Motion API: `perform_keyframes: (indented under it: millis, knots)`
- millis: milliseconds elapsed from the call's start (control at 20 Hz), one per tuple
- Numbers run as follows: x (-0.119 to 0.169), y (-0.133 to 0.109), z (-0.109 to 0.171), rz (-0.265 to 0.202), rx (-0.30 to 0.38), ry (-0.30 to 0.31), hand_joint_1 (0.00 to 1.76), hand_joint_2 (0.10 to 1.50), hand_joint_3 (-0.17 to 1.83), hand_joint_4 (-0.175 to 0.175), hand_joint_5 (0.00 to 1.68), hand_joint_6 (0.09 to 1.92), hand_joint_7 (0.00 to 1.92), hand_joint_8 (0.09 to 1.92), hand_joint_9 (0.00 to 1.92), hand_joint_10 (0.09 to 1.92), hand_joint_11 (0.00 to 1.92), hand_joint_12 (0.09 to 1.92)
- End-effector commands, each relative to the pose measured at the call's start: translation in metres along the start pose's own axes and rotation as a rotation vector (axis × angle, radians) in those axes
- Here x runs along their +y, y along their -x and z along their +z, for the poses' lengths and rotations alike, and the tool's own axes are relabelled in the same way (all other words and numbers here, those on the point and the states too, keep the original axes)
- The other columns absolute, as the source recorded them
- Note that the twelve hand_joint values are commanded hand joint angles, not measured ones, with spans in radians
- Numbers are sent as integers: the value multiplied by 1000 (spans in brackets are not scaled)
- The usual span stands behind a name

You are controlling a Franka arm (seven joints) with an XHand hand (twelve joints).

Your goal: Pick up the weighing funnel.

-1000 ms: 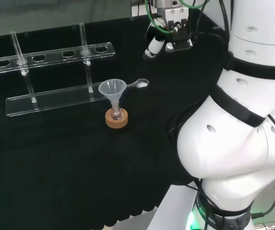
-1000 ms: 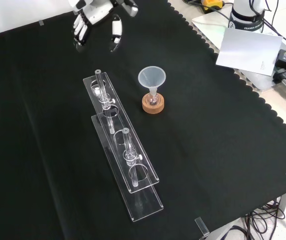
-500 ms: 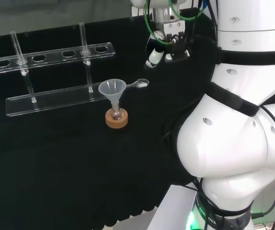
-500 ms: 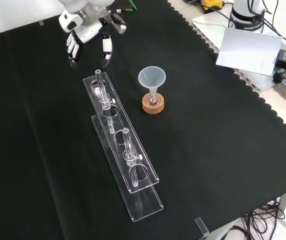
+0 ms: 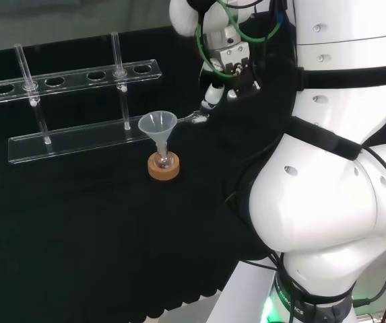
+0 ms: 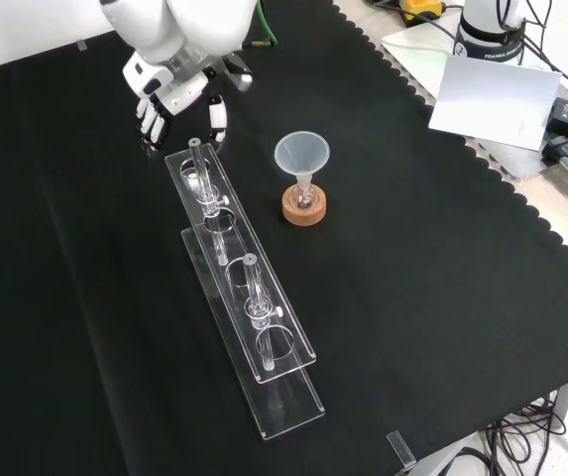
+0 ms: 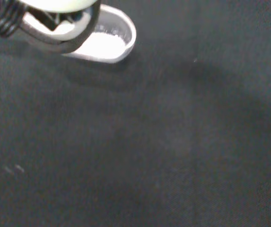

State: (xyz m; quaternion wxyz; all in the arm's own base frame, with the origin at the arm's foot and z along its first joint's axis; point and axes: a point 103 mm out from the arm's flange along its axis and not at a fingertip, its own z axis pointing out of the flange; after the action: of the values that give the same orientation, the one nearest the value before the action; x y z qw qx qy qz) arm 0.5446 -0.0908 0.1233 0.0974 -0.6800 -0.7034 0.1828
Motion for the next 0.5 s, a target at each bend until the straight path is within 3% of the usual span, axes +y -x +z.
perform_keyframes:
  millis: [50,500]
  knots:
    - [10,-14,14,-26,-35,-25,893,562,495,1,630,120,444,645,715,509,501,1303]
    - [20,-20,22,-16,-91,-1,862,562,497,7,655,143,472,654,732,509,507,1299]
